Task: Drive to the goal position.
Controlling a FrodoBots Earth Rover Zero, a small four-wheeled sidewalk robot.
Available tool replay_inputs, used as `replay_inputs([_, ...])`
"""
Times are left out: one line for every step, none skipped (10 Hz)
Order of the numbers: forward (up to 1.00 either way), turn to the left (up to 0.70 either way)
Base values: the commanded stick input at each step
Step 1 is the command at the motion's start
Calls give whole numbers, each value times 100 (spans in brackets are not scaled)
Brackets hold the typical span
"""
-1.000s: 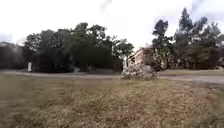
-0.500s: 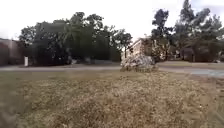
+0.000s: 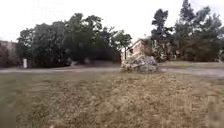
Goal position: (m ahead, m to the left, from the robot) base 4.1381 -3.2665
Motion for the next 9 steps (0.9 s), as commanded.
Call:
replay_inputs([70, -13])
replay_inputs([70, -13])
replay_inputs([70, -13])
replay_inputs([70, -13])
replay_inputs([70, -13])
replay_inputs([70, -13])
replay_inputs([70, -13])
replay_inputs([70, -13])
replay_inputs([70, -6])
